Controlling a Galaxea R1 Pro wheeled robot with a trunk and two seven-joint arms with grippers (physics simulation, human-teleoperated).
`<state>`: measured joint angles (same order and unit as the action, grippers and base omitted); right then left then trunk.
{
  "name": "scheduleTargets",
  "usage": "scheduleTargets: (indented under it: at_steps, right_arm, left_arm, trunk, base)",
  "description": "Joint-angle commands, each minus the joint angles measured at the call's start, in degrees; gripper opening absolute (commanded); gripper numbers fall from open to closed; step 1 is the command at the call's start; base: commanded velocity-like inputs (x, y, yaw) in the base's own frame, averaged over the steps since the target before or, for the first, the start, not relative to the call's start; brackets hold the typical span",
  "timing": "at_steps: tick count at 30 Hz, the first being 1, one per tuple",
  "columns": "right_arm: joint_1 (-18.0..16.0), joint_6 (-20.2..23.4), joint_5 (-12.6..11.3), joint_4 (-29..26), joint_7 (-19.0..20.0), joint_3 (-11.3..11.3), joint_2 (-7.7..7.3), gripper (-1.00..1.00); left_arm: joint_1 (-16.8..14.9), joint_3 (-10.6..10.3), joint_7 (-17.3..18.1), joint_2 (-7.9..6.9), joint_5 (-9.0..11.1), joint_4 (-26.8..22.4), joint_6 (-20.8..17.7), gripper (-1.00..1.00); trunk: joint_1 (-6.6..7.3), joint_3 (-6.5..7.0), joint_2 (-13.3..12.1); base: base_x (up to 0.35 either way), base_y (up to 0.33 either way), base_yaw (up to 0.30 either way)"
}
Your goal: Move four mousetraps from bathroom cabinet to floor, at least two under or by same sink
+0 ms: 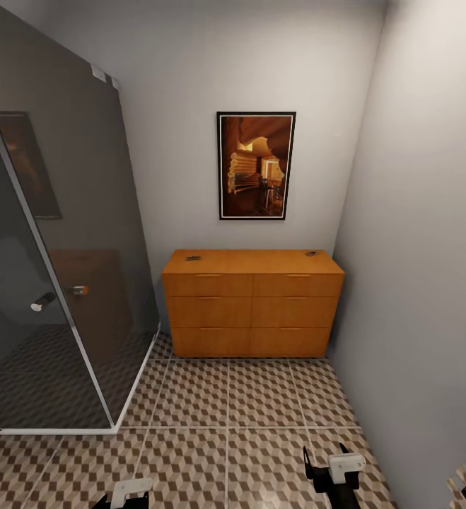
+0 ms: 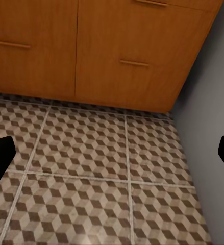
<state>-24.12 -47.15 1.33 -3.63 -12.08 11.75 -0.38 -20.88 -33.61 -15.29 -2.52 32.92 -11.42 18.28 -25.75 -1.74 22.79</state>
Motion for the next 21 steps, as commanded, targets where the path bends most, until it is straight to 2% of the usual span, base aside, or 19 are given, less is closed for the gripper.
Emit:
scheduleTargets:
  at_steps: [1, 9, 12, 14, 15, 19, 20, 21]
  right_arm:
    - [-0.1, 0.1, 0.1, 0.0, -0.6, 0.5, -0.03, 1.00]
    - [-0.1, 2.0, 0.1, -1.0, -1.1, 0.2, -0.25, 1.00]
    - [-0.1, 4.3, 0.1, -3.7, -2.4, 0.1, -0.56, 1.00]
    - [-0.1, 8.1, 0.1, -7.8, -3.6, 0.1, -0.93, 1.00]
    - [-0.1, 11.9, 0.1, -11.2, -4.2, 0.1, -1.20, 1.00]
    - [-0.1, 21.3, 0.2, -19.0, -4.5, 0.1, -2.01, 1.00]
    - [-0.1, 26.0, 0.2, -23.3, -4.6, 0.1, -2.43, 1.00]
    - [-0.1, 28.3, 0.2, -25.5, -4.6, 0.1, -2.59, 1.00]
  left_arm:
    - [0.0, -0.5, -0.4, -0.03, 0.3, -0.1, 0.1, 1.00]
    - [0.0, -0.5, -0.3, -0.03, 0.3, -0.1, 0.1, 1.00]
    - [0.0, -0.5, -0.3, -0.03, 0.2, -0.1, 0.1, 1.00]
    - [0.0, -0.5, -0.3, -0.03, 0.2, -0.1, 0.1, 1.00]
    - [0.0, -0.5, -0.3, -0.03, 0.2, -0.1, 0.1, 1.00]
    - [0.0, -0.5, -0.3, -0.03, 0.2, -0.1, 0.1, 1.00]
    - [0.0, -0.5, -0.3, -0.03, 0.2, -0.1, 0.1, 1.00]
    - [0.0, -0.5, -0.3, -0.03, 0.2, -0.1, 0.1, 1.00]
  trunk:
    - [-0.04, -0.13, 0.1]
    - [-0.04, -0.13, 0.1]
    - [-0.04, -0.13, 0.1]
    - [-0.04, -0.13, 0.1]
    - [-0.04, -0.13, 0.1]
    - [-0.04, -0.13, 0.1]
    - [-0.04, -0.13, 0.1]
    - [-0.04, -0.13, 0.1]
  base:
    - [0.000, 0.000, 0.000]
    - [0.000, 0.000, 0.000]
    - [0.000, 0.000, 0.000]
    - [0.000, 0.000, 0.000]
    - [0.000, 0.000, 0.000]
    - [0.000, 0.000, 0.000]
    - [0.000, 0.000, 0.000]
    - [0.000, 0.000, 0.000]
